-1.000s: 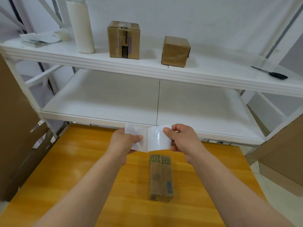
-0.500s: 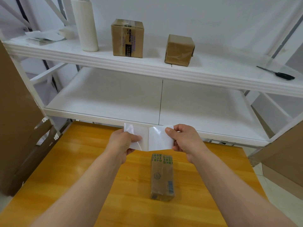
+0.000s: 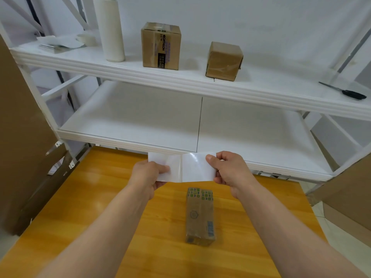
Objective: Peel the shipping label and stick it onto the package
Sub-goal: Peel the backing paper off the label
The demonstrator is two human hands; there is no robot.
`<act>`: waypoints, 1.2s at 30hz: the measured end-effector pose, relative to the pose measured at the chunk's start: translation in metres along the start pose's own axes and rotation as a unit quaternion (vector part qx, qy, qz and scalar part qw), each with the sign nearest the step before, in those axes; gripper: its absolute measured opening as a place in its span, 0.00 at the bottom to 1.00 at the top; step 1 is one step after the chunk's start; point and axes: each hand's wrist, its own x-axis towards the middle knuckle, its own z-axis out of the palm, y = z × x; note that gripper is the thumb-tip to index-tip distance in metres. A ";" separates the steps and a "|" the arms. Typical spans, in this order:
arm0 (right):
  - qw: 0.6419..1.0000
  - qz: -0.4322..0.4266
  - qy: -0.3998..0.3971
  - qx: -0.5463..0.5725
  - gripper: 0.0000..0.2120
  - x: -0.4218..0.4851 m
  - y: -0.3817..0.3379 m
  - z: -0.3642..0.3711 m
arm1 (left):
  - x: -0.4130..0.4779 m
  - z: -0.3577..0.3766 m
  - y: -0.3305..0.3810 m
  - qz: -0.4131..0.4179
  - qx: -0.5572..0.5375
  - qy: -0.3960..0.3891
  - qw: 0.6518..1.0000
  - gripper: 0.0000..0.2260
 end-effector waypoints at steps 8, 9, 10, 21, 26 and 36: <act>1.000 0.003 0.011 -0.003 0.06 0.003 0.000 0.002 | 0.009 -0.006 -0.004 -0.015 -0.027 0.018 0.999 0.18; 1.000 0.003 0.011 -0.004 0.07 0.003 0.000 0.003 | 0.010 -0.007 -0.005 -0.018 -0.033 0.019 0.999 0.17; 1.000 0.002 0.011 -0.006 0.07 0.004 0.000 0.003 | 0.011 -0.008 -0.006 -0.022 -0.036 0.022 0.999 0.17; 0.999 0.002 0.023 -0.041 0.05 0.012 0.002 0.015 | 0.029 -0.024 -0.013 -0.044 -0.034 0.037 0.998 0.18; 0.998 0.002 0.022 -0.057 0.06 0.015 0.003 0.022 | 0.041 -0.031 -0.019 -0.063 -0.028 0.050 0.996 0.18; 0.996 0.011 -0.004 -0.085 0.06 0.022 0.009 0.041 | 0.067 -0.043 -0.045 -0.135 -0.012 0.040 0.990 0.17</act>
